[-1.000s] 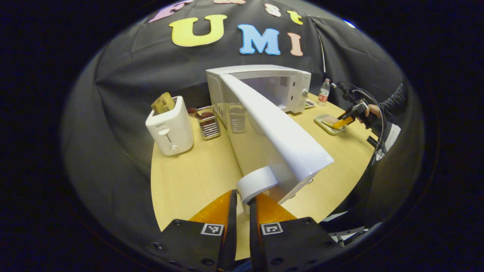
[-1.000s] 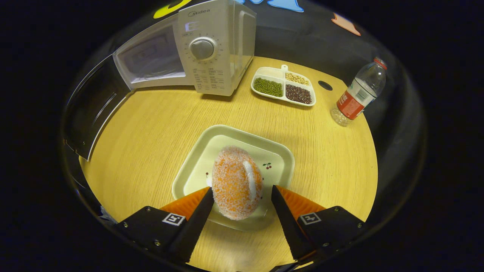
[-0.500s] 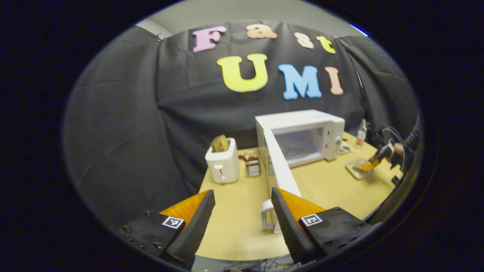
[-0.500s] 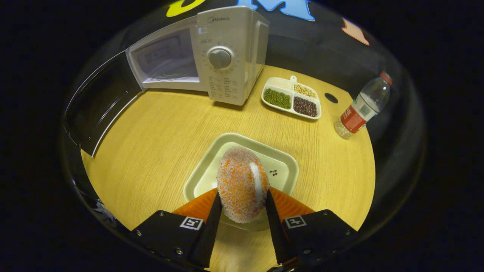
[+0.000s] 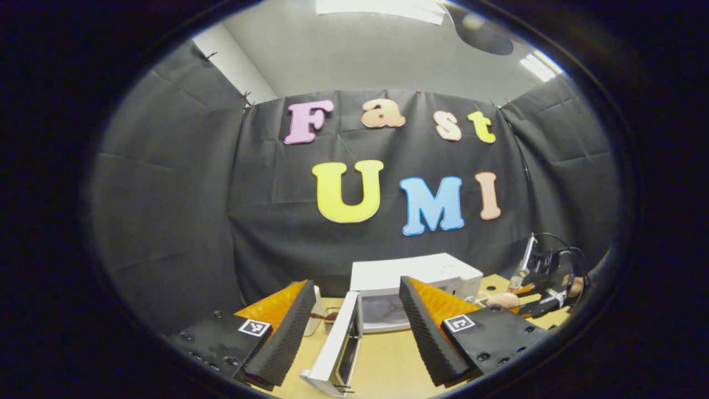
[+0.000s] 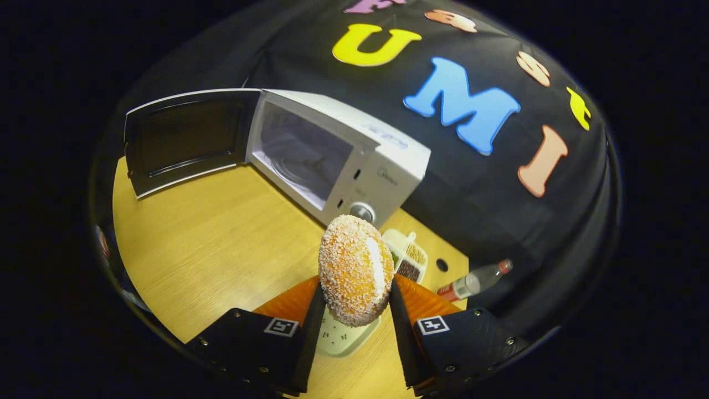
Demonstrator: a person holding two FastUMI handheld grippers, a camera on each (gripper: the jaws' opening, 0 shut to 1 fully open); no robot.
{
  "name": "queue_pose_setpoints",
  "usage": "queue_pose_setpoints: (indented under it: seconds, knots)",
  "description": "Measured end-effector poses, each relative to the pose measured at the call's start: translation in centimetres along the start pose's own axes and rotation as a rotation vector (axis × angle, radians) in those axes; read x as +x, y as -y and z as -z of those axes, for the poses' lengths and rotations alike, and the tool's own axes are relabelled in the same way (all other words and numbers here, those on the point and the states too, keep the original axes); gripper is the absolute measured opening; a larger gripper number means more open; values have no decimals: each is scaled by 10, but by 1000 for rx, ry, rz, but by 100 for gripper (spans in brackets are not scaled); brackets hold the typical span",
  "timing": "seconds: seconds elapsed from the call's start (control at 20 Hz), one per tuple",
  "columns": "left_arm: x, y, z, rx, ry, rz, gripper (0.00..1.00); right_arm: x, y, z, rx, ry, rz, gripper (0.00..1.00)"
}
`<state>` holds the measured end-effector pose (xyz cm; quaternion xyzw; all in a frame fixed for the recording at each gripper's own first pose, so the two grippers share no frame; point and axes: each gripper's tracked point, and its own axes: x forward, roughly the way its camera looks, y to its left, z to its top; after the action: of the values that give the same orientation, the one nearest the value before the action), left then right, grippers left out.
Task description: Open the microwave oven with the left hand, put the food in, and close the microwave oven.
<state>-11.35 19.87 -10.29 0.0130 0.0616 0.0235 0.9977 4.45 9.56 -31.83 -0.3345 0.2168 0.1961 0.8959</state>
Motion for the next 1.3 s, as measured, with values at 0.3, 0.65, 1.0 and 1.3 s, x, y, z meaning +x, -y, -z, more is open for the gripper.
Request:
queue_pose_setpoints:
  seconds: [0.3, 0.65, 1.0, 1.3]
  knots:
    - [-12, -9, -15, 45, 7, -22, 95, 20, -32, -95, -355, 237, 60, 63]
    - [-49, -53, -3, 36, -44, -145, 99, 121, -71, -127, -465, 230, 80, 63]
    - [-63, -95, 9, -43, -117, -227, 100, 203, -88, -134, -499, 176, 127, 63]
    - [-54, -105, 28, -34, -198, -229, 97, 275, -89, -139, -521, 98, 154, 63]
